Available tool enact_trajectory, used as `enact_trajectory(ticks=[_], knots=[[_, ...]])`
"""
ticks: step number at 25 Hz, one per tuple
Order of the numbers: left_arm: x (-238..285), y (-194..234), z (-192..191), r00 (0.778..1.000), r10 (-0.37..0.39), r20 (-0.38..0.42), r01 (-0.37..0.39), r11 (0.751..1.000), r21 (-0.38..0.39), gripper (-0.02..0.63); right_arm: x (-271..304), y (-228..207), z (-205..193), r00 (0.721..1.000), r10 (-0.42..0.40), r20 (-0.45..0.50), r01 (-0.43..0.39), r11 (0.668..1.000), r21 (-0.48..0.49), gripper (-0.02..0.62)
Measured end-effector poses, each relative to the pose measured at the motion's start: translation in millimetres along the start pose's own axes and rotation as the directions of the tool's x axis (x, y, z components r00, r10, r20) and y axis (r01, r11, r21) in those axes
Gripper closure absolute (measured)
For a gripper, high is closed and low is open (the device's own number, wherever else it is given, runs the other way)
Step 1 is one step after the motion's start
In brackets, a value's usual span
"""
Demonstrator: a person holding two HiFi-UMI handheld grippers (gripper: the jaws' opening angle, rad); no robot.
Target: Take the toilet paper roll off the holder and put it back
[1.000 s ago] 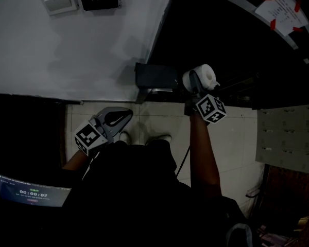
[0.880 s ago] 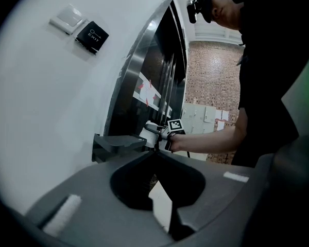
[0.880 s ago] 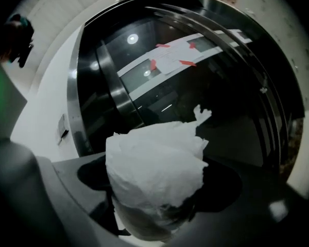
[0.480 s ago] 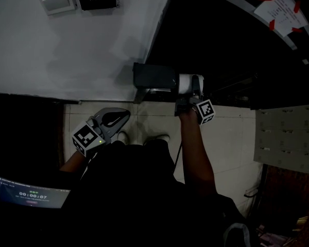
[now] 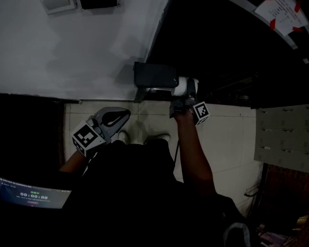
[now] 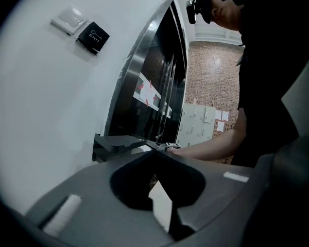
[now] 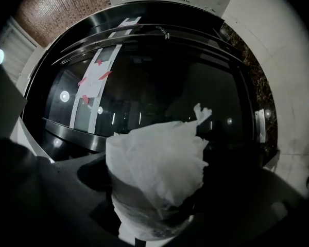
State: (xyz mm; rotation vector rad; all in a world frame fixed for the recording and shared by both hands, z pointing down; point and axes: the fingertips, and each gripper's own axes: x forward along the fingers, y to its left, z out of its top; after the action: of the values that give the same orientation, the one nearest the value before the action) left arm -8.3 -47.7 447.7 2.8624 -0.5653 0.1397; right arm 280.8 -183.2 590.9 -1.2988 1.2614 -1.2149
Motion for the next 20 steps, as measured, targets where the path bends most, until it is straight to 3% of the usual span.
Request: enact_trajectory(ticks=[12,20], knots=[[-2.8,-2.2,-4.0,1.000,-0.004,-0.005,0.004,1.000,-0.004,0.606,1.8,-8.0,-20.0,1.000,-0.004,0.009,0.003,0.997,0.082,0.129],[-2.6,-2.2,-3.5,1.000,-0.006,-0.006,0.006,1.000,-0.004,0.606,5.6,7.2,-51.6,0.999,0.010,-0.051,-0.005,0.996,0.094,0.129]])
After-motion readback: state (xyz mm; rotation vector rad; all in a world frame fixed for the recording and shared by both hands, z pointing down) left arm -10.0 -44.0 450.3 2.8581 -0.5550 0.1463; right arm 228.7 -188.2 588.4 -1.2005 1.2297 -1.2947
